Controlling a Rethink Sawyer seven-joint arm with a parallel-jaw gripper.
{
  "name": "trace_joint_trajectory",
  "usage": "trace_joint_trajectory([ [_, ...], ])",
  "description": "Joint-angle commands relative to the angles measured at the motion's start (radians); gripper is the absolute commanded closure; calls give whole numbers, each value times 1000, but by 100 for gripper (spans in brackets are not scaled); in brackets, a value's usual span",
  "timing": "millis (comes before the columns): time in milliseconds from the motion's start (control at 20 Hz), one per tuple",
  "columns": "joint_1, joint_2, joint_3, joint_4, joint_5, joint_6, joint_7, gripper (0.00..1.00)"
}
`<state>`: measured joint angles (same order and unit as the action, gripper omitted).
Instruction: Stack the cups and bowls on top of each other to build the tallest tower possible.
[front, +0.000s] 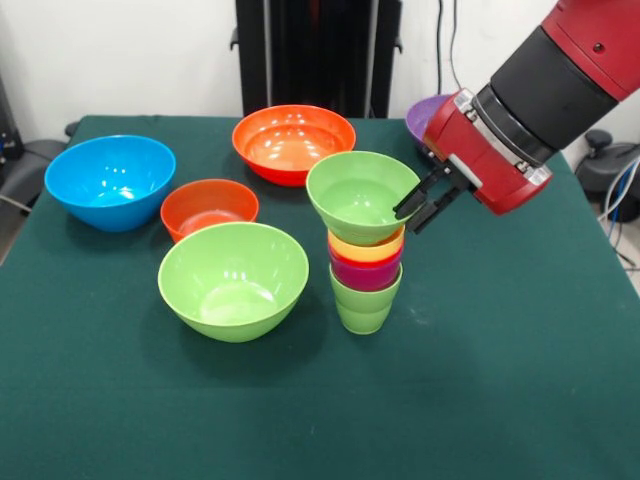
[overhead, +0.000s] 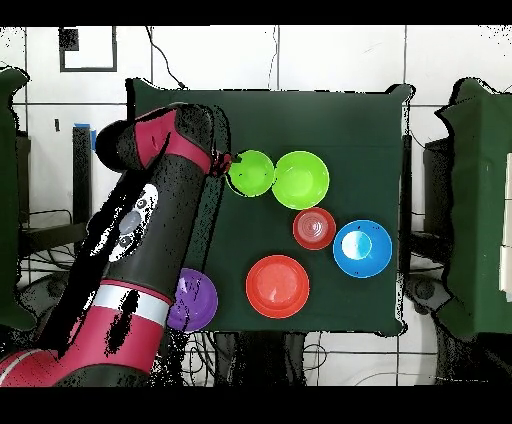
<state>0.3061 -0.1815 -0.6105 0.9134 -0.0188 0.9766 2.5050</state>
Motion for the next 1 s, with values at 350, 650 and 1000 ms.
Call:
trace_joint_trajectory([
  [350,-10,24,104,-23,10,17,51,100],
  [650,-12,12,107,-11,10,7,47,100],
  [1000,-8,10,106,-5,6,3,48,100],
])
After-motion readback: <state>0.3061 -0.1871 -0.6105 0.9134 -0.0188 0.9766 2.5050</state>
